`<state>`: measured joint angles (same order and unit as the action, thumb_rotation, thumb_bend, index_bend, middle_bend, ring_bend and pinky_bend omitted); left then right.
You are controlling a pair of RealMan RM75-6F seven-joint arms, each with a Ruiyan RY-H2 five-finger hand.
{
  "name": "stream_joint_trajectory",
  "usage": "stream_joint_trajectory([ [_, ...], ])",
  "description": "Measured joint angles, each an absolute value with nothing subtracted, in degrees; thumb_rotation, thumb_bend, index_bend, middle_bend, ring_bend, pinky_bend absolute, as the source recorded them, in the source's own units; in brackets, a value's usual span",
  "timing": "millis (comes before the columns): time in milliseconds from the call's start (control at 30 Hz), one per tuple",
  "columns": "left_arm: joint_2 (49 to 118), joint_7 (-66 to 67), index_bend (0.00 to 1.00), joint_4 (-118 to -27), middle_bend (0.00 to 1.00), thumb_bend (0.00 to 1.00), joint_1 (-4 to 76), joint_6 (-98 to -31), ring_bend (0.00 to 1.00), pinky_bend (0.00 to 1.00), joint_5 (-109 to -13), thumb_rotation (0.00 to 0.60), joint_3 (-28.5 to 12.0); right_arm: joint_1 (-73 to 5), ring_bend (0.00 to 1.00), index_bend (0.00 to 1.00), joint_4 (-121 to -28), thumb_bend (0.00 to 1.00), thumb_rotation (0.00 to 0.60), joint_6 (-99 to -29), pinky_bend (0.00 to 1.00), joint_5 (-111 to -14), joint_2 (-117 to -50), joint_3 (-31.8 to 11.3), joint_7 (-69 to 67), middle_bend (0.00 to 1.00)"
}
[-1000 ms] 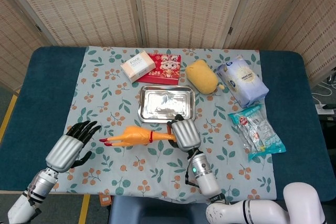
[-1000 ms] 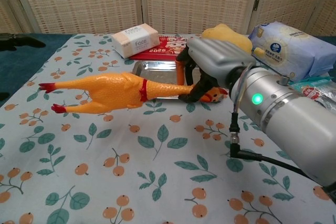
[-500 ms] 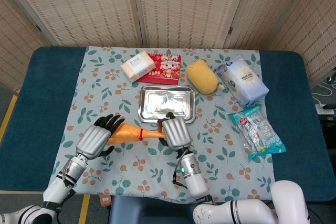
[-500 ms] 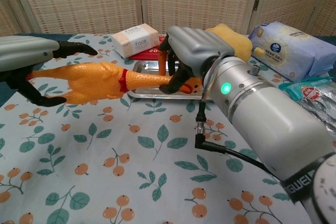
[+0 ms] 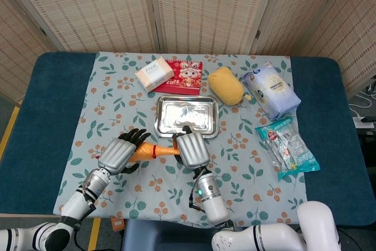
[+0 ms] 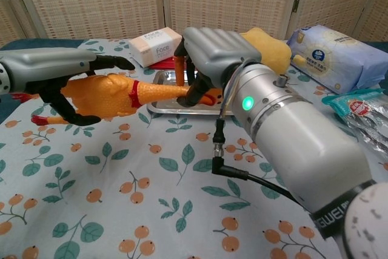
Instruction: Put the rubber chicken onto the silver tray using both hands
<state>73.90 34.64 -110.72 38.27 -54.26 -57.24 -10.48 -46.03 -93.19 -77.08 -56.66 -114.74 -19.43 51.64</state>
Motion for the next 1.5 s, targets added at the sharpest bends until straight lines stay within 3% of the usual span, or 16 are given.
stream_joint_trajectory([
  [100,73.8,35.1,0.08,-110.6,0.14,0.31,39.3,-54.0,0.19,0.32,-55.7,0.6,-9.8,-46.0,0.83,0.93,-93.5,0.37,0.6,-77.4,1.0,-57.3,-114.7,-19.6,51.0,0.7],
  [200,74.1,35.3,0.25,-110.3,0.3,0.34,40.0,-54.5,0.34,0.42,-55.0,0.6,-9.2,-45.9,0.83,0.93,-94.1,0.37,0.6,-77.7,1.0,-57.6,-114.4,-19.6,50.7,0.7],
  [367,75.4,35.2,0.54,-109.2,0.6,0.54,40.2,-57.1,0.57,0.64,-55.5,0.6,-8.7,-45.6,0.83,0.93,-94.9,0.37,0.6,-77.9,1.0,-57.9,-113.6,-19.5,50.2,0.7],
  [567,77.2,35.1,0.77,-108.2,0.82,0.83,40.4,-60.2,0.76,0.83,-56.2,0.6,-8.4,-45.5,0.83,0.93,-95.2,0.37,0.6,-77.7,1.0,-57.7,-113.3,-19.3,50.1,0.7],
  [733,78.6,35.4,0.84,-106.9,0.95,0.86,40.2,-63.4,0.87,0.93,-58.8,0.6,-8.2,-45.3,0.83,0.93,-95.1,0.37,0.6,-77.8,1.0,-57.6,-113.2,-19.2,49.9,0.7],
  [1033,77.7,37.7,0.87,-108.8,0.97,0.81,41.0,-62.7,0.89,0.94,-56.6,0.6,-7.1,-45.3,0.83,0.93,-95.2,0.37,0.6,-77.7,1.0,-57.1,-113.0,-19.1,49.8,0.7],
  [1100,77.9,37.0,0.84,-108.8,0.95,0.76,40.9,-63.1,0.87,0.93,-57.1,0.6,-7.3,-45.3,0.83,0.93,-95.1,0.37,0.6,-77.7,1.0,-57.0,-113.0,-19.1,49.8,0.7],
  [1133,78.1,36.4,0.78,-108.6,0.91,0.71,40.8,-63.5,0.82,0.89,-58.0,0.6,-7.3,-45.3,0.83,0.93,-95.1,0.37,0.6,-77.7,1.0,-57.1,-113.0,-19.0,49.8,0.7],
  [1200,78.2,35.5,0.51,-108.2,0.67,0.59,40.7,-63.7,0.62,0.71,-59.9,0.6,-7.0,-45.3,0.83,0.93,-95.1,0.37,0.6,-77.7,1.0,-57.1,-113.0,-19.0,49.8,0.7],
  [1233,78.0,35.0,0.28,-108.2,0.45,0.54,40.7,-63.4,0.43,0.54,-61.1,0.6,-6.7,-45.3,0.83,0.93,-95.0,0.37,0.6,-77.7,1.0,-57.0,-113.0,-19.0,49.7,0.7],
  [1267,77.7,34.6,0.12,-108.2,0.28,0.5,40.8,-62.9,0.28,0.4,-61.7,0.6,-6.6,-45.3,0.83,0.93,-95.0,0.37,0.6,-77.8,1.0,-57.0,-113.0,-19.1,49.7,0.7],
  [1300,77.3,34.2,0.05,-108.2,0.18,0.48,40.9,-62.2,0.2,0.32,-61.9,0.6,-6.4,-45.3,0.83,0.93,-94.9,0.37,0.6,-77.9,1.0,-57.0,-113.1,-19.1,49.7,0.7],
  [1367,76.4,33.2,0.0,-108.5,0.02,0.42,41.2,-60.5,0.03,0.16,-61.2,0.6,-6.3,-45.3,0.83,0.93,-94.9,0.37,0.6,-78.1,1.0,-57.3,-113.2,-18.9,49.7,0.7],
  [1500,74.4,31.1,0.0,-109.4,0.0,0.36,41.8,-57.9,0.0,0.06,-59.0,0.6,-6.1,-45.1,0.83,0.93,-94.8,0.37,0.6,-78.5,1.0,-57.6,-113.2,-18.7,49.9,0.7],
])
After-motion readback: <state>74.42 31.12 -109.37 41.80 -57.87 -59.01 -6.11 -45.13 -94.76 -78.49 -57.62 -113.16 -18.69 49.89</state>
